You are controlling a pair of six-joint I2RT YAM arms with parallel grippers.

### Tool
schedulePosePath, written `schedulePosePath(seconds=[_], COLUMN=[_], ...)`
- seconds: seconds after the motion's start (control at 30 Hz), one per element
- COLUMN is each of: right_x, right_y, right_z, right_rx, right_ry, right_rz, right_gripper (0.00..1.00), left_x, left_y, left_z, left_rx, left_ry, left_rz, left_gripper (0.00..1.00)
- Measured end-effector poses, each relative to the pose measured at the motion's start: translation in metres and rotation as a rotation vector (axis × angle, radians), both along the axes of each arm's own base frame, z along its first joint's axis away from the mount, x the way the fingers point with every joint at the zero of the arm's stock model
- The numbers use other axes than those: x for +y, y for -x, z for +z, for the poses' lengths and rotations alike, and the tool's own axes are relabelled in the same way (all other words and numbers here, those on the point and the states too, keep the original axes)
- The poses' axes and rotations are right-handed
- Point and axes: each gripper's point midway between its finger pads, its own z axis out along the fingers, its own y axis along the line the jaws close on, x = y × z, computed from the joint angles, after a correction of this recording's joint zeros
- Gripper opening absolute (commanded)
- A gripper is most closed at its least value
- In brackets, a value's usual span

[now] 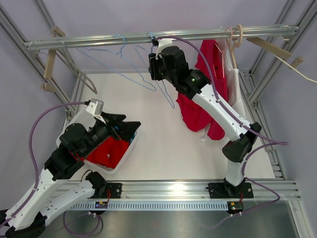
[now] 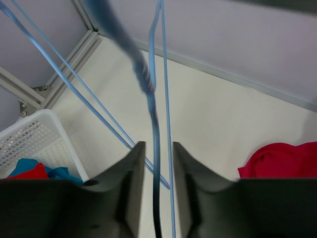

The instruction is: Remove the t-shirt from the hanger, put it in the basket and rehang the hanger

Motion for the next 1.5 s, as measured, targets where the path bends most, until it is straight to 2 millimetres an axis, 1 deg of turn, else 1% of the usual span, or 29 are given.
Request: schedulePosePath(seconds=[0.03, 0.07, 0.17, 0.2, 0.3, 0.37, 0.47, 0.5, 0.57, 0.6, 0.63, 0.7, 0.73, 0.83, 0.93, 1.1, 1.17, 1.23, 1.3, 1.5], right_x=[-0.001, -0.002, -0.008, -0.012, -0.027, -0.04, -0.068, -0.08, -0.11, -0.123, -0.142, -0.173, -0.188, -0.219, -0.241, -0.272, -0.28, -0.286, -0.287, -0.278], right_y=[0.001, 0.002, 0.009, 0.013, 0.031, 0.048, 0.077, 0.085, 0.094, 0.095, 0.094, 0.091, 0.089, 0.084, 0.07, 0.042, 0.035, 0.03, 0.027, 0.015], right_z=[-0.002, -0.004, -0.006, -0.004, 0.012, 0.028, 0.057, 0.068, 0.085, 0.091, 0.097, 0.102, 0.101, 0.095, 0.085, 0.052, 0.04, 0.033, 0.028, 0.011], right_rx=[0.005, 0.01, 0.024, 0.027, 0.008, -0.013, -0.059, -0.08, -0.117, -0.131, -0.147, -0.164, -0.167, -0.154, -0.125, -0.036, -0.003, 0.016, 0.029, 0.076], right_ry=[0.001, 0.005, 0.013, 0.013, -0.008, -0.033, -0.086, -0.107, -0.139, -0.15, -0.16, -0.164, -0.16, -0.143, -0.124, -0.087, -0.074, -0.067, -0.064, -0.056], right_rz=[-0.001, -0.001, -0.001, -0.001, 0.006, 0.018, 0.035, 0.032, -0.004, -0.032, -0.074, -0.153, -0.199, -0.285, -0.359, -0.463, -0.486, -0.502, -0.502, -0.464], right_gripper=[0.5, 0.61, 0.71, 0.73, 0.72, 0.7, 0.63, 0.56, 0.49, 0.47, 0.47, 0.47, 0.47, 0.48, 0.48, 0.48, 0.48, 0.46, 0.44, 0.39], left_x=[-0.002, -0.005, -0.012, -0.014, -0.021, -0.025, -0.031, -0.032, -0.033, -0.033, -0.033, -0.033, -0.034, -0.035, -0.037, -0.039, -0.04, -0.041, -0.043, -0.047], left_y=[0.0, 0.001, 0.006, 0.007, 0.014, 0.018, 0.023, 0.025, 0.028, 0.03, 0.031, 0.034, 0.036, 0.039, 0.041, 0.044, 0.044, 0.045, 0.045, 0.046], left_z=[-0.001, -0.002, -0.001, -0.001, -0.002, -0.003, -0.005, -0.005, -0.004, -0.003, -0.002, -0.001, -0.001, -0.002, -0.005, -0.008, -0.008, -0.009, -0.011, -0.017], left_rx=[0.0, -0.004, -0.025, -0.031, -0.039, -0.041, -0.046, -0.048, -0.059, -0.065, -0.07, -0.08, -0.082, -0.084, -0.076, -0.072, -0.07, -0.066, -0.062, -0.043], left_ry=[-0.008, -0.014, -0.031, -0.033, -0.044, -0.052, -0.061, -0.063, -0.065, -0.065, -0.065, -0.061, -0.059, -0.056, -0.059, -0.061, -0.062, -0.064, -0.067, -0.077], left_rz=[-0.013, -0.027, -0.085, -0.097, -0.161, -0.197, -0.243, -0.255, -0.275, -0.284, -0.291, -0.304, -0.311, -0.331, -0.35, -0.369, -0.375, -0.383, -0.394, -0.416], left_gripper=[0.99, 0.99, 0.99, 0.99, 0.99, 0.99, 0.99, 0.99, 0.99, 0.99, 0.99, 0.99, 0.99, 0.99, 0.99, 0.99, 0.99, 0.99, 0.99, 0.99])
